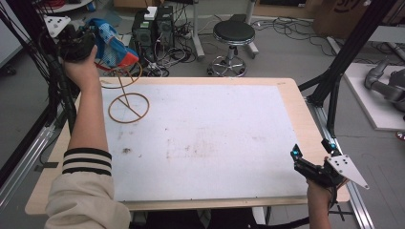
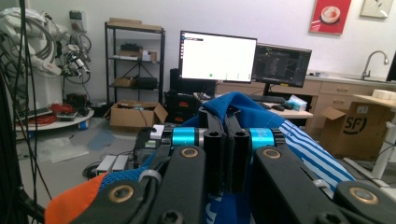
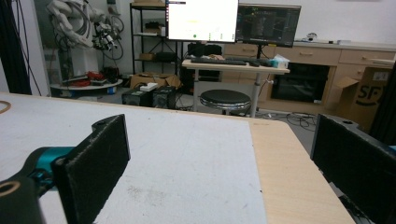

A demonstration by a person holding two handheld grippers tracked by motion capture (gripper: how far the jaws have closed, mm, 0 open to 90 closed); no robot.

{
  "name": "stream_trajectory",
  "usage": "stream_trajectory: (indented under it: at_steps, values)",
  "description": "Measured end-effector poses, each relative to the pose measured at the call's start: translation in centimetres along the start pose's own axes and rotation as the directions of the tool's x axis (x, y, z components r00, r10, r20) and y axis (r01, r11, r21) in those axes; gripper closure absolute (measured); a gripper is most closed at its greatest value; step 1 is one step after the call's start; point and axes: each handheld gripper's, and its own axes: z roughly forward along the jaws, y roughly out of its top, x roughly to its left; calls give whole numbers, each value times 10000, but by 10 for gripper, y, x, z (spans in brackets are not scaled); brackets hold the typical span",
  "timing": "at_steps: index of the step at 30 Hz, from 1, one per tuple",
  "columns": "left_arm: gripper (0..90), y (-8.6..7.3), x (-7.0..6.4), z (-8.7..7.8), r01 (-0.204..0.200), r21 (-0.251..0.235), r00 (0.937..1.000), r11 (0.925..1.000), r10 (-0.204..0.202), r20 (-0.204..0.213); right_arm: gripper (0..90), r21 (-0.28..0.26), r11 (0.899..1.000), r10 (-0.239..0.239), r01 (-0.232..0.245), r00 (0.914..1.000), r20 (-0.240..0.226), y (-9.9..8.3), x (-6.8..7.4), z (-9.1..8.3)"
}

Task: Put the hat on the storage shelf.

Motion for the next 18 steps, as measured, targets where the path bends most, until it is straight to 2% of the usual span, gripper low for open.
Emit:
stream_trajectory:
  at_steps: [6, 18]
  values:
    - [869, -11, 8, -2, 154, 231, 9998, 9996, -151, -142, 44, 46, 10000, -41, 41, 10000, -23, 0, 1, 0]
    - [845, -17, 9, 1, -36, 546, 9999, 9985, 44, -140, 44, 102, 9999, -68, 68, 10000, -15, -1, 3, 1]
